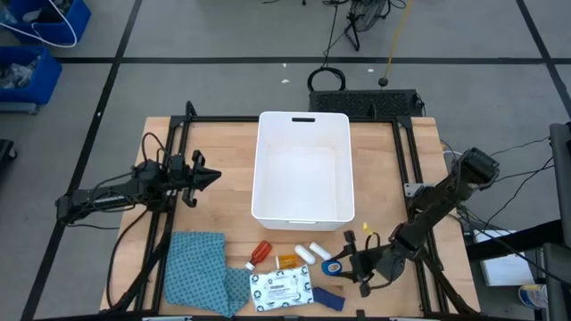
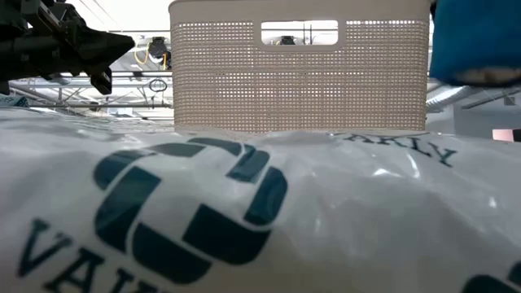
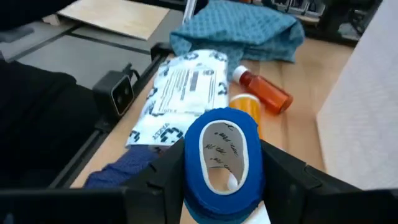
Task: Pick & place medical supplies in basket/bin
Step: Put the small blue bandage into the white bin
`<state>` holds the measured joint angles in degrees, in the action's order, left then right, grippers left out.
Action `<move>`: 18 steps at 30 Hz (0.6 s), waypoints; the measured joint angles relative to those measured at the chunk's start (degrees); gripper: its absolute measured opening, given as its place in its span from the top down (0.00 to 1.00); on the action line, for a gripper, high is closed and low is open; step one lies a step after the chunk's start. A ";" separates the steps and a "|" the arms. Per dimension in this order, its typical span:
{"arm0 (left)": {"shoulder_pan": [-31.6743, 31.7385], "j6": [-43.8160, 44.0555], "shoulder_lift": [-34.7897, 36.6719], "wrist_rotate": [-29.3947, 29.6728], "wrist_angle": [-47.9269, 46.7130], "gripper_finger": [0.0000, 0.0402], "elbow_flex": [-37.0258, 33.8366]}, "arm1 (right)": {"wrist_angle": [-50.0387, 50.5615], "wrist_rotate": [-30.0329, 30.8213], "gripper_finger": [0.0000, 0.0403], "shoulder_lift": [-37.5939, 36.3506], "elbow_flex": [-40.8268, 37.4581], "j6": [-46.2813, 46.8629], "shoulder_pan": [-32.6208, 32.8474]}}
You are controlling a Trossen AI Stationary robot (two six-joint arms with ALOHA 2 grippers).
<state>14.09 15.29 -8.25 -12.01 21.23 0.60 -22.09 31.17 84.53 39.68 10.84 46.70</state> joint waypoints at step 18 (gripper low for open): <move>0.00 0.09 0.00 -0.09 -0.22 0.93 0.00 | 10.09 0.07 0.62 -20.18 0.00 -6.29 4.60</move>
<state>14.09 15.38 -8.25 -12.10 21.02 0.60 -12.00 31.24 64.35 39.68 4.55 51.30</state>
